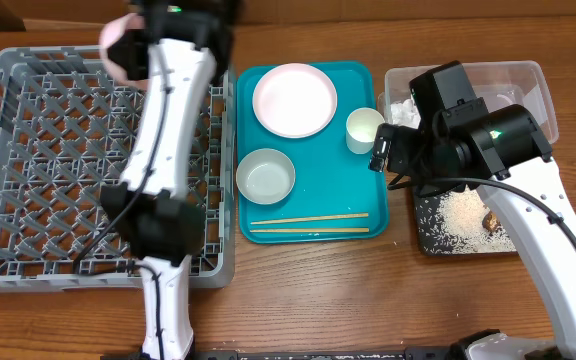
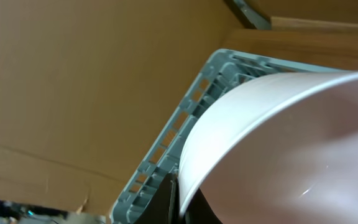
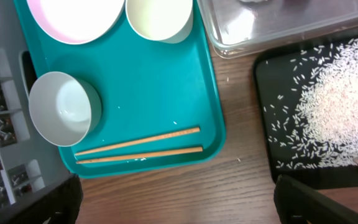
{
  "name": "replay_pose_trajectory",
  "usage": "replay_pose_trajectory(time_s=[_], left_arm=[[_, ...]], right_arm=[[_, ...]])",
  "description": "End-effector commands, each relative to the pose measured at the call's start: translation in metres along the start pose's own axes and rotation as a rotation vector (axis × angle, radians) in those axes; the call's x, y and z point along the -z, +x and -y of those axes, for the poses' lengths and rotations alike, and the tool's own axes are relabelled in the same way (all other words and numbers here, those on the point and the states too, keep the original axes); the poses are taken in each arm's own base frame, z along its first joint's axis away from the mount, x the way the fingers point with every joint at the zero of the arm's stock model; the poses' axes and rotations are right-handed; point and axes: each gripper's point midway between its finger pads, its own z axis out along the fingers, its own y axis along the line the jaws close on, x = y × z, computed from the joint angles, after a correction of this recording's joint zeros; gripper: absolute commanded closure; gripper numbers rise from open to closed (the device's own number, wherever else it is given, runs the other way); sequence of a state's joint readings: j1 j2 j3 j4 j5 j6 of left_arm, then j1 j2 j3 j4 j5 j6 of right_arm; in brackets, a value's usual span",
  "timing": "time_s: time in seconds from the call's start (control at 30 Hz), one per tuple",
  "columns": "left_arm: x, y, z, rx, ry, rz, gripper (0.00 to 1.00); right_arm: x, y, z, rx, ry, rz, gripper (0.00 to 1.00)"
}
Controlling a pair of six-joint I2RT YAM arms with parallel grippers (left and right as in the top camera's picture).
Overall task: Sort waste into correct bins and load items into the dishwasher
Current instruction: 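Lower the pink plate upright into the back row of the rack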
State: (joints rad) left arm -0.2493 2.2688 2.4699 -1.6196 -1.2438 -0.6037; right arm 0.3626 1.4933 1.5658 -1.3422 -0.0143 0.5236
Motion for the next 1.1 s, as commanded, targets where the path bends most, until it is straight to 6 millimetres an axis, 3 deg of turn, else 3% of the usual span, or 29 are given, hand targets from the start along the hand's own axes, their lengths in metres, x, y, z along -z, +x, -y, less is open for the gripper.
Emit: replay_pose_trajectory(time_s=[0.0, 0.13, 0.27, 0.5, 0.67, 1.07], left_arm=[[0.000, -0.001, 0.037, -0.059, -0.099, 0.085, 0.96], [-0.010, 0.012, 0.077, -0.078, -0.082, 0.069, 0.96], [-0.016, 0.020, 0.099, -0.083, -0.081, 0.068, 0.96], [-0.018, 0.019, 0.103, -0.063, -0.078, 0.073, 0.96], [-0.019, 0.030, 0.113, -0.087, -0.022, 0.019, 0.96], [-0.036, 0.051, 0.107, -0.126, -0.003, -0.088, 0.96]], right_arm=[[0.003, -0.013, -0.007, 0.003, -0.025, 0.058, 0.00], [0.004, -0.019, -0.011, 0.004, -0.041, 0.083, 0.00], [0.004, -0.019, -0.011, 0.004, -0.041, 0.083, 0.00], [0.004, -0.018, -0.011, 0.004, -0.041, 0.082, 0.00], [0.004, -0.018, -0.011, 0.004, -0.040, 0.083, 0.00], [0.004, -0.018, -0.011, 0.004, -0.041, 0.082, 0.00]])
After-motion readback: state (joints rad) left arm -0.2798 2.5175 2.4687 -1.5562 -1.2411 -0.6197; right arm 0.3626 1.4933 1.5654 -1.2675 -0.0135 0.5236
